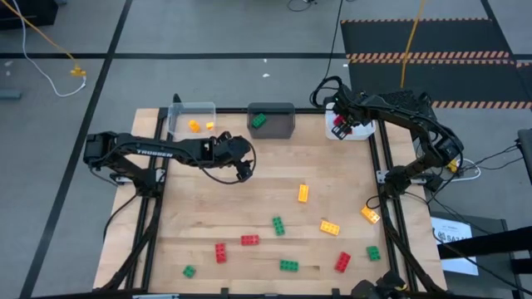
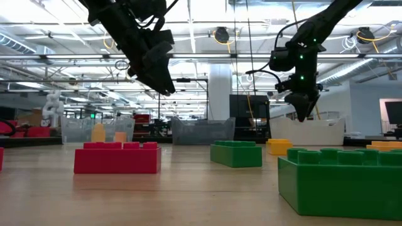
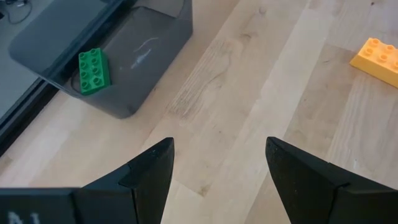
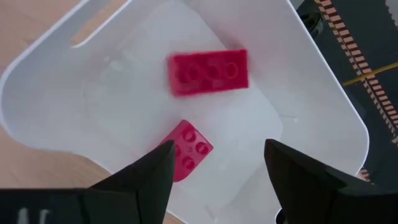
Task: Sort & place blocks by color
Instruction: Put the left 8 stud yellow game piece into the transparent bin
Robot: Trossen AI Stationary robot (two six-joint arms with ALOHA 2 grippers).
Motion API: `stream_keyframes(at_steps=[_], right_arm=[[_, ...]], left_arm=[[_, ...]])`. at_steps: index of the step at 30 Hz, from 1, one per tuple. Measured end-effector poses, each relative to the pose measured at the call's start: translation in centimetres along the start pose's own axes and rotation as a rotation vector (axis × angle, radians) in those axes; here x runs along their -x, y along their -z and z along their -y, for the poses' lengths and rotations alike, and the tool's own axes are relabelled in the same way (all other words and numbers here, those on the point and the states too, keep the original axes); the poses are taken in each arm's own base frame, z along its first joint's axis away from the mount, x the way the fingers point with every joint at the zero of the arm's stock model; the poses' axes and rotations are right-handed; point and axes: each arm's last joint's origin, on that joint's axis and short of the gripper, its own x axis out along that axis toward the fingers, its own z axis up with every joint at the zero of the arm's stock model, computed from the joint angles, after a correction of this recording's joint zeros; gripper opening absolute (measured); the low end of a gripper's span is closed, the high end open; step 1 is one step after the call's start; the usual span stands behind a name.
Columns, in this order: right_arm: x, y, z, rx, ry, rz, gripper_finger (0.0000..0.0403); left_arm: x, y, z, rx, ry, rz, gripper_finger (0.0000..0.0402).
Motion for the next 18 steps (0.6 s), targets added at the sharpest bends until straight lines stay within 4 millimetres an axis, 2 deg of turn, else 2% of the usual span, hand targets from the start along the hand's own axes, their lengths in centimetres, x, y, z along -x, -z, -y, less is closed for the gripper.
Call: stream_keyframes(at_steps=[8, 13, 18], right_arm=[[1.1, 0.0, 0.3, -0.016, -0.003, 0.058, 0.0232], [3.6, 0.8, 0.3, -0.035, -0.132, 0.143, 0.0231], [6.4, 2.6, -1.0, 0.040, -0.192, 0.159, 0.0231]], left_arm=[[0.0, 0.0, 0.0, -0.005, 0.000, 0.000, 0.0255], [0.0, 0.0, 0.0, -0.013, 0.000, 0.000, 0.0255], [0.0, 0.0, 0.0, -0.013, 0.000, 0.000, 0.0255]])
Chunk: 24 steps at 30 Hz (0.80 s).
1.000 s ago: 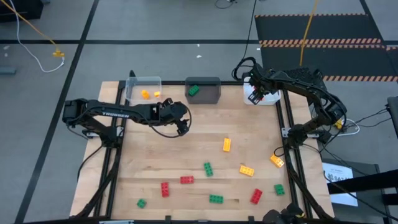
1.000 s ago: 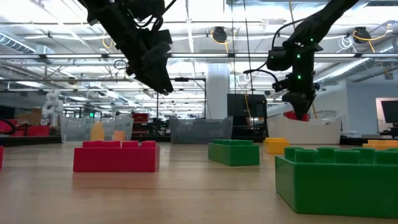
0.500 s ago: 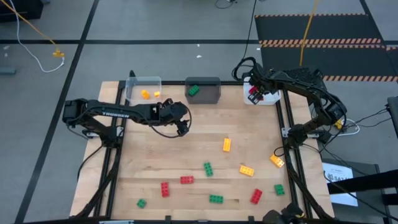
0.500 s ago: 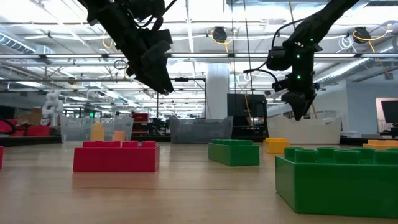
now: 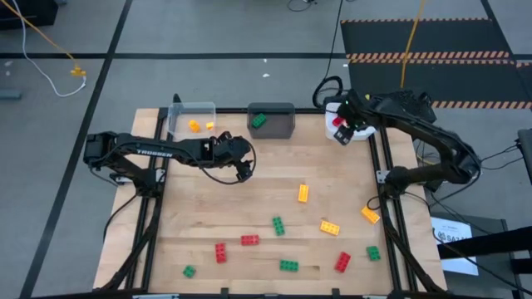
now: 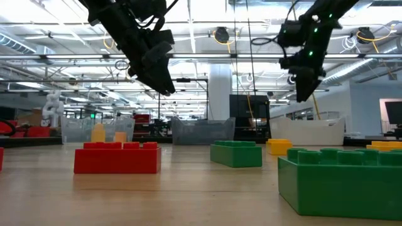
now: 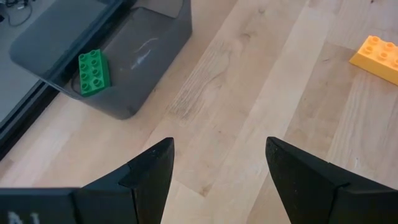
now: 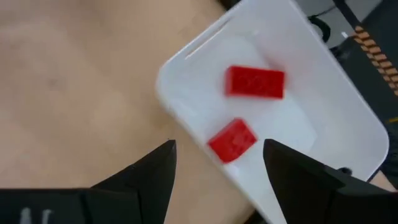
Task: Sort & place blocks by color
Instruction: Put the left 8 stud yellow game piece into the transparent bin
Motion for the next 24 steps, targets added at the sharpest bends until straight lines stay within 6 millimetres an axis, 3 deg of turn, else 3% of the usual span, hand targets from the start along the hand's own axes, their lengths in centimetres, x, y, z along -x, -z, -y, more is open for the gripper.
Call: stream_keyframes(at_steps=[8, 17, 24], right_arm=[[2.6, 0.9, -5.7, 0.168, -0.188, 0.048, 0.0231], [2.8, 2.1, -12.8, 0.292, -0.296, 0.004, 0.0231], [2.5, 3.5, -18.0, 0.764, -0.382, 0.052, 0.0231]], left_arm=[[0.0, -0.3, 0.1, 0.009, 0.006, 0.028, 0.0255], [0.0, -0.5, 0.1, 0.009, 0.012, 0.051, 0.0255], [0.0, -0.5, 0.1, -0.001, 0.012, 0.050, 0.0255]])
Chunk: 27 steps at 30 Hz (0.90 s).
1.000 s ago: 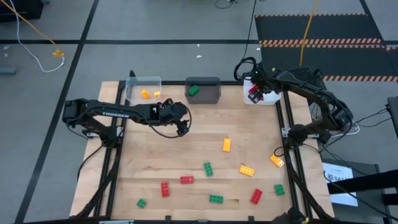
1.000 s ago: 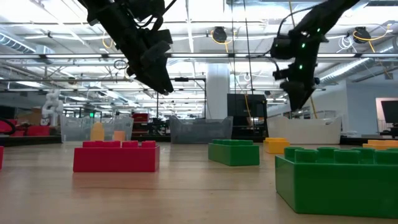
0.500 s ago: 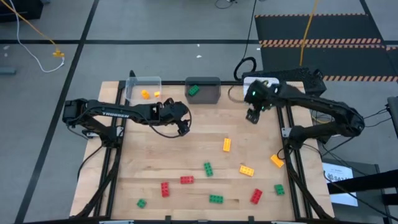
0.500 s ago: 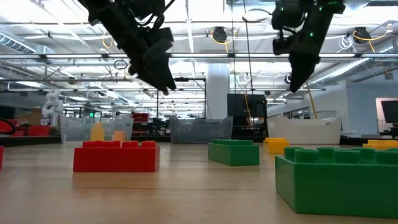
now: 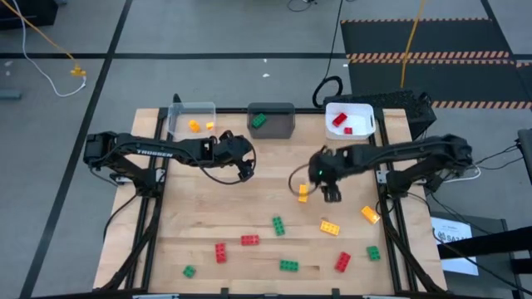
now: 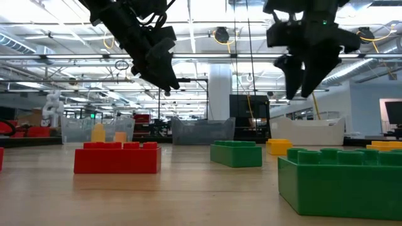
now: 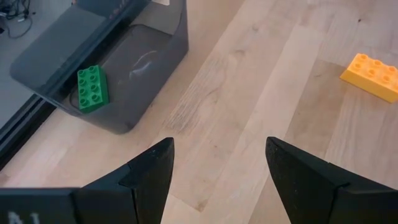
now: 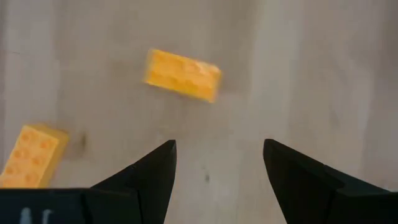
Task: Sort & place blocks by color
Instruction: Put the left 8 stud yellow game piece into the transparent bin
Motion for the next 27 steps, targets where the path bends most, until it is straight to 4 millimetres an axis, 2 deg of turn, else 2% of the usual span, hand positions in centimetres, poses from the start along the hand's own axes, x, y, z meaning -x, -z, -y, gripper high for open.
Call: stream_keyframes(at_steps=[5, 8, 16, 20, 27], right_arm=[[-1.5, -2.4, -2.2, 0.195, -0.004, 0.136, 0.0231], [-2.6, -3.1, -3.0, 0.306, -0.002, 0.153, 0.0231], [-5.3, -2.5, -3.6, 0.493, 0.035, -0.034, 0.0231], [-5.4, -2.5, -3.5, 0.563, 0.055, -0.041, 0.0231], [-5.5, -2.6, -3.8, 0.802, -0.002, -0.022, 0.0231]], left_arm=[[0.0, 0.0, 0.0, -0.006, 0.000, -0.001, 0.0255], [0.0, 0.0, 0.0, -0.012, 0.001, -0.002, 0.0255], [0.0, 0.1, 0.0, -0.014, 0.001, -0.007, 0.0255], [0.0, 0.1, 0.0, -0.015, 0.000, -0.009, 0.0255], [0.0, 0.1, 0.0, -0.013, 0.000, -0.008, 0.0255]])
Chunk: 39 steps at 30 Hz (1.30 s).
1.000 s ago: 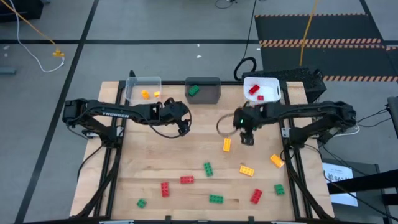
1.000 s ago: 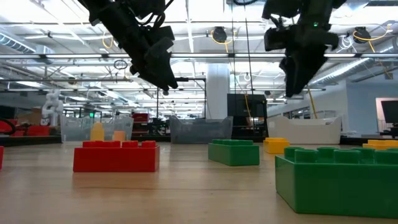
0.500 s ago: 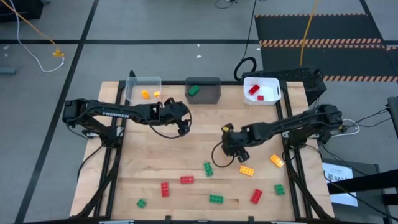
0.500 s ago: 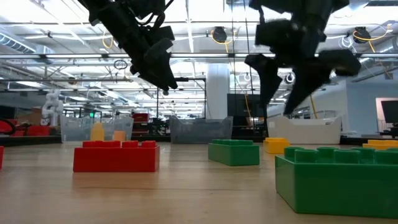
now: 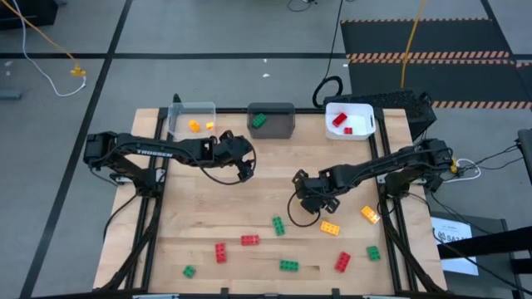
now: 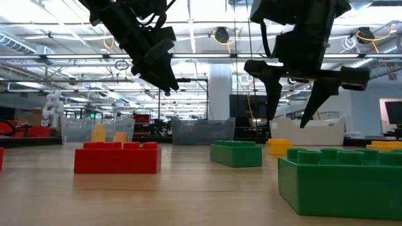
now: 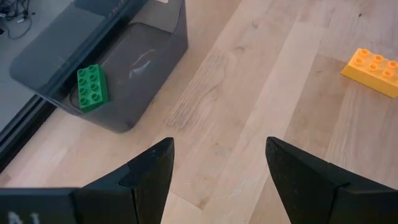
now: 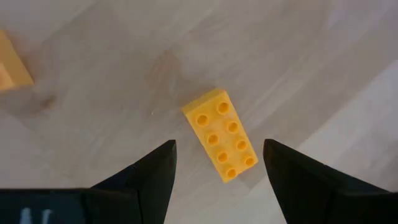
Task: Sort & place blocks by color
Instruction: Put the left 8 stud yellow game piece into the transparent bin
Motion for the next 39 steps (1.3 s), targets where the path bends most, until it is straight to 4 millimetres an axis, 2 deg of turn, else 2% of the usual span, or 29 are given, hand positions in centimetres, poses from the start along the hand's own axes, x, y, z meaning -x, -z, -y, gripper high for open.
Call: stream_keyframes(at_steps=[8, 11, 21, 30, 36, 39], right_arm=[[-1.7, -0.8, 0.2, 0.142, 0.016, 0.002, 0.0231], [-2.2, -0.6, 0.2, 0.177, 0.026, -0.050, 0.0231], [-2.8, -0.1, 0.4, 0.181, 0.004, -0.073, 0.0228], [-4.5, 0.8, -0.6, 0.182, -0.011, -0.093, 0.0175], [-4.3, 1.1, -0.6, 0.078, 0.043, -0.151, 0.0127], [-3.6, 1.2, -0.6, 0.037, 0.113, -0.188, 0.0121]], left_arm=[[0.0, 0.0, 0.0, 0.002, 0.000, -0.002, 0.0255], [0.0, 0.1, 0.2, -0.004, 0.003, -0.004, 0.0255], [0.1, 0.1, 0.3, -0.009, 0.008, -0.001, 0.0255], [0.1, 0.1, 0.4, -0.010, 0.009, -0.002, 0.0255], [0.1, 0.1, 0.4, -0.010, 0.009, -0.002, 0.0255], [0.1, 0.1, 0.4, -0.011, 0.008, -0.002, 0.0255]])
